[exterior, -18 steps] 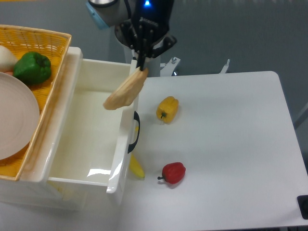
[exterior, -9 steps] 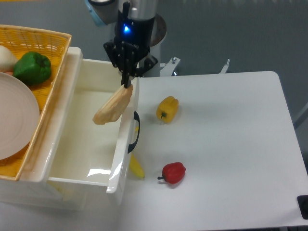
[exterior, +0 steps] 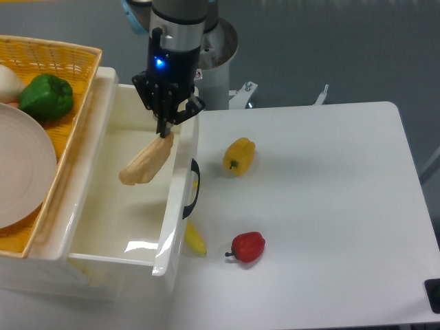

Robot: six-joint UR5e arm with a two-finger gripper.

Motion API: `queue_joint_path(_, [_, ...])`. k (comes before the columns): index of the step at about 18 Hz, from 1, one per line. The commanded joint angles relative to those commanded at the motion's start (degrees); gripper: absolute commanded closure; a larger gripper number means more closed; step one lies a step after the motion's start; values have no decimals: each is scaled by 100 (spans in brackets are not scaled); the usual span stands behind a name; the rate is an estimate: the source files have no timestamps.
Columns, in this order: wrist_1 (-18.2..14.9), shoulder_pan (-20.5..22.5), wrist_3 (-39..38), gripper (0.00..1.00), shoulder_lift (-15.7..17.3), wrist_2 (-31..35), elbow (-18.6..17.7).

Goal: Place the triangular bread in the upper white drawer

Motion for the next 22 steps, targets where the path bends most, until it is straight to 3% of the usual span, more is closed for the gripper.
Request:
queue_joint_path(2, [26, -9, 17, 25, -17, 9, 0])
queue_joint_path(3, [96, -18, 18, 14, -18, 9, 0])
queue_joint_path(5, [228, -27, 18, 0, -35, 70, -9])
queue_joint_path(13, [220, 52, 26, 0, -334, 914, 106])
queue_joint_path(17, [220, 491, 79, 0, -316, 914, 114])
queue_joint_path(22, [176, 1010, 914, 0, -325, 949, 150])
